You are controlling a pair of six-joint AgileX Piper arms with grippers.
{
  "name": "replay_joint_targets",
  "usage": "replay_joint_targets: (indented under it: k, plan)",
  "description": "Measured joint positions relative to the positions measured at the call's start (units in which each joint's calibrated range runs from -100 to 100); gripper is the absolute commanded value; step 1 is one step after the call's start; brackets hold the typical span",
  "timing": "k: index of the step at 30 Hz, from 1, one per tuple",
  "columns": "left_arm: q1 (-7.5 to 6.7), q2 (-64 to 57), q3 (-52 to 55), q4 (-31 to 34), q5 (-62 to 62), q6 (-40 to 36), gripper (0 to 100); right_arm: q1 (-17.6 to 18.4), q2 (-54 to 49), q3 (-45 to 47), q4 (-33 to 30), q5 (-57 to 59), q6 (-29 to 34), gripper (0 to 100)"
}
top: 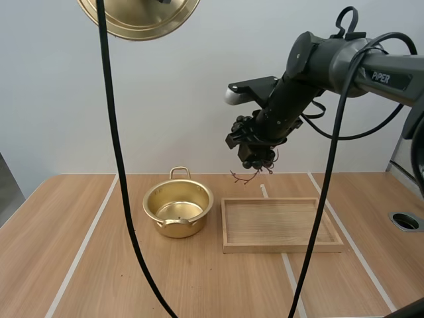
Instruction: Open the pot, put the grape inside, and close it
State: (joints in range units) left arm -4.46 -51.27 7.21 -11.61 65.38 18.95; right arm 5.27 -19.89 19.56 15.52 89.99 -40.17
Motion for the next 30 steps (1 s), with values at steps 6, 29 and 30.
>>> replay_joint_targets:
  k: [6,29,30]
  plan:
    - [0.0,-0.52,0.0,-0.35,0.13,0.0,0,5.32,3.19,-0.28,0.14,-1.5,-0.2,0]
    - [0.0,2.16,0.0,1.27,2.1,0.0,0,11.88,22.36,-11.11,0.83,-2.5,-1.69,0]
    - [0.0,2.16,0.0,1.39,2.1,0.0,0,11.87,22.93,-11.78,1.14,-2.07,-1.69,0]
